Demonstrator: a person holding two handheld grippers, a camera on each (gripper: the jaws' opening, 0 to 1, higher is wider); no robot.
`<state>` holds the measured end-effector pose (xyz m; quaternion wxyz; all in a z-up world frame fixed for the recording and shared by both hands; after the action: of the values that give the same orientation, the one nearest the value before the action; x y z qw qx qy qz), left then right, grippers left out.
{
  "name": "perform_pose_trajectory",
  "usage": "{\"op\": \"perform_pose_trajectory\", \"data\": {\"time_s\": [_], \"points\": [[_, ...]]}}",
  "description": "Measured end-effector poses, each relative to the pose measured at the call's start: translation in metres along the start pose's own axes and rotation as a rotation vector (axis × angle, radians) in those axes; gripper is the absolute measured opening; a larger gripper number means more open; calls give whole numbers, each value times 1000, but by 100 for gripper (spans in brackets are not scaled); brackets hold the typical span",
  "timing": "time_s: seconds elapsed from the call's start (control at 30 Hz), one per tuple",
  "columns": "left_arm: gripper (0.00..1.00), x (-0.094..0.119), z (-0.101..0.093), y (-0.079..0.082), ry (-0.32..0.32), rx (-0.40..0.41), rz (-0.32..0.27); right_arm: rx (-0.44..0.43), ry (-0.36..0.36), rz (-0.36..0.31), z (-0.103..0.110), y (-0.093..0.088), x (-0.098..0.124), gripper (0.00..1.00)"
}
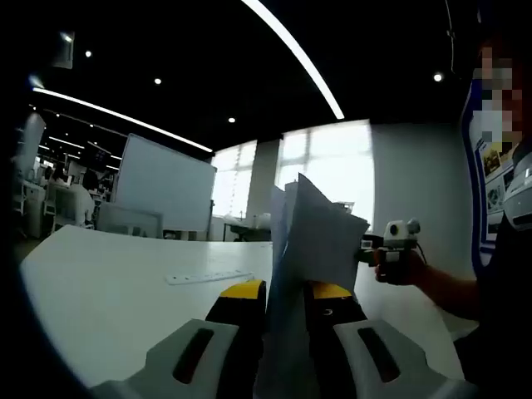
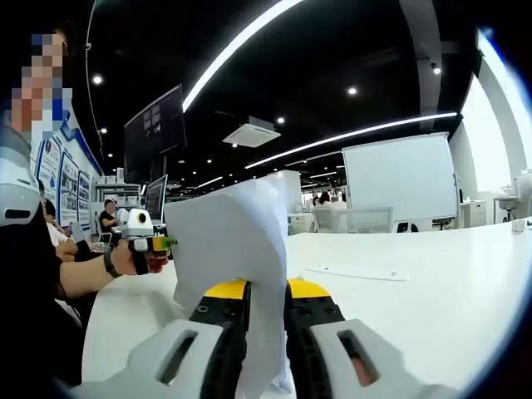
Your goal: Organize the stack of printing papers by aligning and flattening the scattered papers on the table
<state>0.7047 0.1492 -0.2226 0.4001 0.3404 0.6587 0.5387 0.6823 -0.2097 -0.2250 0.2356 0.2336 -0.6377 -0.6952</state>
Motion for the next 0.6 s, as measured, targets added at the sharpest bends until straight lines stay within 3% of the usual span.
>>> {"op": "perform_pose_trajectory", "data": {"time_s": [0.23,0.5,0.6], "points": [[14,-1,-3,0,-13,3,8,7,16,-6,4,1,2,0],[6,-2,-6,3,5,-1,40,3,17,17,11,8,3,0],[6,-2,-8,6,7,51,68,-22,3,49,13,15,6,0]]}}
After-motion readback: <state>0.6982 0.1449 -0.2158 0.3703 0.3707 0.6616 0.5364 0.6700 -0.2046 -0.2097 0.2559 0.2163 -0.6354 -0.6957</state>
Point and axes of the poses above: the point that each gripper's makers call its tool centre point, and the gripper's own axes: x roughly backward along the fingers, z roughly to its left, y roughly out of its top, the point moved 8 cm from there along x, roughly backward along the fingers, and after that the axes turned 8 degrees about -y, right-handed, at the moved point
